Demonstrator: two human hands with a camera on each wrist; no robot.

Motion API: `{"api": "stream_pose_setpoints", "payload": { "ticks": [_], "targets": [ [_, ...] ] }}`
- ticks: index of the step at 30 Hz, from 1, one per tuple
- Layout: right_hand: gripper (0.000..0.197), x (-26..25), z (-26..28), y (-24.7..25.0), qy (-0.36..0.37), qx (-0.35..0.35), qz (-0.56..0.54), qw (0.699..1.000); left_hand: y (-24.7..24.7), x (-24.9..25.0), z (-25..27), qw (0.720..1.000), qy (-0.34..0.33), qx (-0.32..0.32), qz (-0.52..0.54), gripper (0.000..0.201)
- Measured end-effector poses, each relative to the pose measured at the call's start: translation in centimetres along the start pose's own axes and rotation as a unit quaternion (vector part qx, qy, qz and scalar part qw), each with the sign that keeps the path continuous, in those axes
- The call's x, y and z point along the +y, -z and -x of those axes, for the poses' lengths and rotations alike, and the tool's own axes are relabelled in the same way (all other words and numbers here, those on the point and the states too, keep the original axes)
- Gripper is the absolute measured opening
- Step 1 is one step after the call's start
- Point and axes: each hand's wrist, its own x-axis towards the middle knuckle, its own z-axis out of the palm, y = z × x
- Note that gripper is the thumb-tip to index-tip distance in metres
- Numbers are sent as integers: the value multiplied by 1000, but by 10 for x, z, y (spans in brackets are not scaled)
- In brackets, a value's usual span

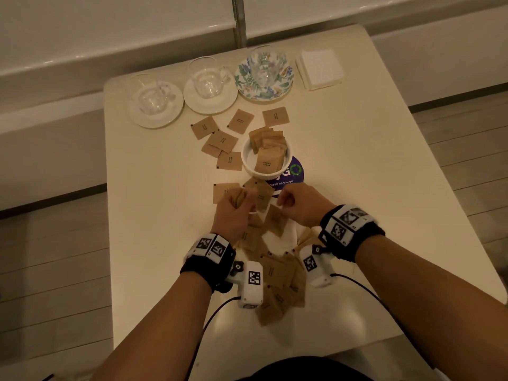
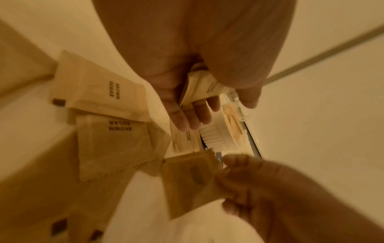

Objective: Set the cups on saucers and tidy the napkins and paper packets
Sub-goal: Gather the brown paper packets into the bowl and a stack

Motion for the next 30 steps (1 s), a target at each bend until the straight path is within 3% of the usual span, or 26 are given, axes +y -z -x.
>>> {"api": "stream_pose_setpoints", "payload": {
  "ticks": [2,4,7,10,12,14,16,18,20,23,25,28,30],
  "targets": [
    [11,-11,1,8,12,-1,-102,995,-4,3,1,997,-39,-40,-60,48],
    [13,-21,2,12,19,8,-187,982,-11,8,6,988,-82,-97,-83,35],
    [10,-33,3,9,6,17,-277,961,-18,10,12,987,-40,-148,-42,48],
    [10,-31,5,3,-23,-20,-365,931,-17,7,12,987,12,-157,-14,60],
    [10,-21,6,-2,-22,-8,-298,954,-14,5,12,989,37,-140,18,44],
    [23,-6,7,-7,-12,14,-75,997,-9,2,12,991,74,-96,63,22],
    [48,8,9,-16,-8,-7,162,987,-3,-2,12,982,113,-57,139,15],
    [55,17,8,-26,16,-12,275,961,4,-5,12,966,137,-48,215,19],
    [43,22,6,-29,24,-19,285,958,8,-6,12,967,127,-34,217,23],
    [27,22,3,-28,0,-51,263,964,8,-9,12,988,74,-12,135,37],
    [24,21,1,-25,-1,-59,252,966,8,-11,9,996,38,-15,84,25],
    [22,19,2,-13,16,-51,144,988,9,-11,5,999,-4,-39,6,5],
    [17,18,6,0,33,-31,32,998,7,-7,1,998,-18,-59,-28,14]
  ]
}}
